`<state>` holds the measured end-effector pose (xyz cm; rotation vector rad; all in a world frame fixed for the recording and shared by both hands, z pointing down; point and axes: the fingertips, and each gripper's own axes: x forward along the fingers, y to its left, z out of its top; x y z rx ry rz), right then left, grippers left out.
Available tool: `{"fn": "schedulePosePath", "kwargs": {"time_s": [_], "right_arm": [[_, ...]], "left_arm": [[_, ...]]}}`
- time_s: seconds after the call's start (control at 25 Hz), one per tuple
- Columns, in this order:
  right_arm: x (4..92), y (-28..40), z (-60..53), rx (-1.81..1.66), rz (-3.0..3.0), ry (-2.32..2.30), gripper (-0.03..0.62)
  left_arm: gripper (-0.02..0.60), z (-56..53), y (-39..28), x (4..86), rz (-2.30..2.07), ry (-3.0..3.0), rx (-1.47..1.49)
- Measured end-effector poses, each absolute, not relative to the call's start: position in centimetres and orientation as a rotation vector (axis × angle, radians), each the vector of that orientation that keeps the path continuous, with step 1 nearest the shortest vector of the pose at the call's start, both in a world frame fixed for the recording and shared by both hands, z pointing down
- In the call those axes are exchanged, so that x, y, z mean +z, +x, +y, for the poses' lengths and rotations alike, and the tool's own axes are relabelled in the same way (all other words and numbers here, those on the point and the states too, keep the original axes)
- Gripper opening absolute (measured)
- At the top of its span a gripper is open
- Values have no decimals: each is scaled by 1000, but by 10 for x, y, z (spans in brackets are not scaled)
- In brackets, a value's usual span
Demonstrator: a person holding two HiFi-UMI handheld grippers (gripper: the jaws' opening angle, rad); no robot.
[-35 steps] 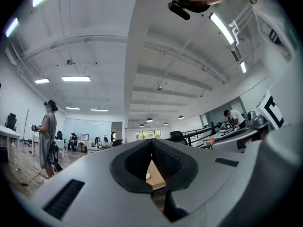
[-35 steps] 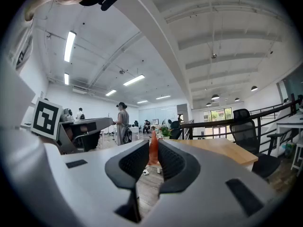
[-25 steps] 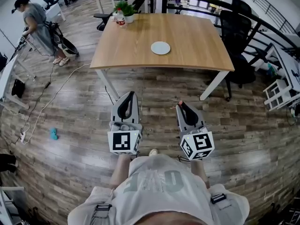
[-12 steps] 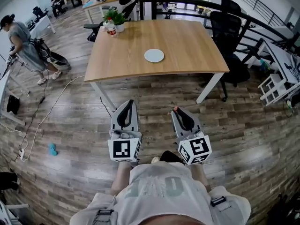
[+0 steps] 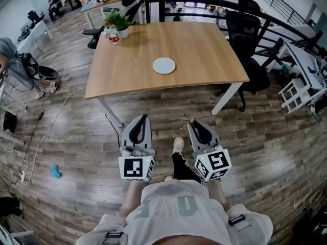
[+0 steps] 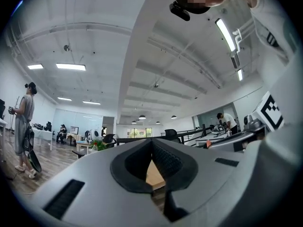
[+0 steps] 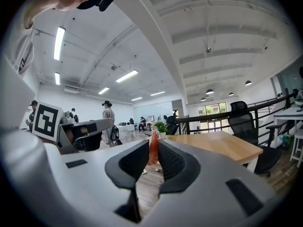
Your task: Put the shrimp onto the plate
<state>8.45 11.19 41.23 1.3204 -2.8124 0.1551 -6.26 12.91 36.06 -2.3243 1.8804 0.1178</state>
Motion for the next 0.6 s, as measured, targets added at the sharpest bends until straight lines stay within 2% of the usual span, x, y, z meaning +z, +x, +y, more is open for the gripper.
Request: {"fn": "schedulePosePath", "kwargs": {"time_s": [0.6], "right_arm": [[384,49,-92,73,-2909,1172,63]], "left_arm": [[9,-47,-104,340,2036,-2172,155]]}}
